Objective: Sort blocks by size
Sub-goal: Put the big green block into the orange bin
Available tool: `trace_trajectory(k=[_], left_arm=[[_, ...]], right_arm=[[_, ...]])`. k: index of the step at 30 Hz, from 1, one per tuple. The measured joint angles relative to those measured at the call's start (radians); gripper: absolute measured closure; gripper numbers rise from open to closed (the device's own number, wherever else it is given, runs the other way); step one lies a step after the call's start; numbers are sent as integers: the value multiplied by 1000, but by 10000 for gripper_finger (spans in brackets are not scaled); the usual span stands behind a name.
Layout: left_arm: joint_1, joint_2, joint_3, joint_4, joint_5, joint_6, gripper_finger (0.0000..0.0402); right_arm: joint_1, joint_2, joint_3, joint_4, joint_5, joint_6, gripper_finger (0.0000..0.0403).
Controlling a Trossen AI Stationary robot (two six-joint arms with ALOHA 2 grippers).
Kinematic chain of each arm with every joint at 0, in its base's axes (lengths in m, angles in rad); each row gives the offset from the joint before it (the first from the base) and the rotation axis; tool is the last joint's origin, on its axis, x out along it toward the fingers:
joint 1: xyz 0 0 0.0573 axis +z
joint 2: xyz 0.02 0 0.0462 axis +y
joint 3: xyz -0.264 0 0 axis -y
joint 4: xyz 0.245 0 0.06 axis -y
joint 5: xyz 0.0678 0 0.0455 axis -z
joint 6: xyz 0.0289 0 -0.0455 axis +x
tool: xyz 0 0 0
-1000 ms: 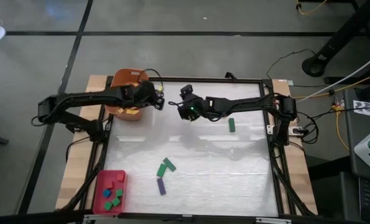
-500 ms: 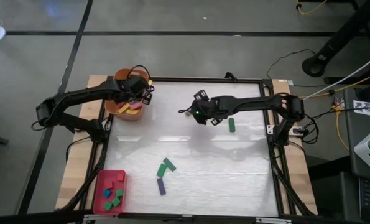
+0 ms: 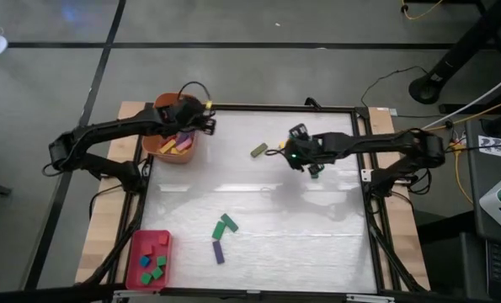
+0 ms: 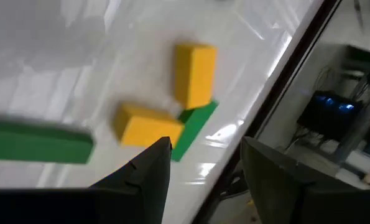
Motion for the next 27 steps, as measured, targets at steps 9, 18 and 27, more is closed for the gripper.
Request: trace_trajectory(k=[9, 18, 27], left_arm=[[-160, 150, 0, 551, 86, 176, 238], [-222, 420, 0, 734, 125, 205, 238], [-229, 610, 6, 853, 214, 267, 238]], right_arm=[[0, -171, -232, 122, -32, 42, 212], [0, -182, -264, 177, -212, 86, 212], [0, -182, -264, 182, -217, 162, 212]])
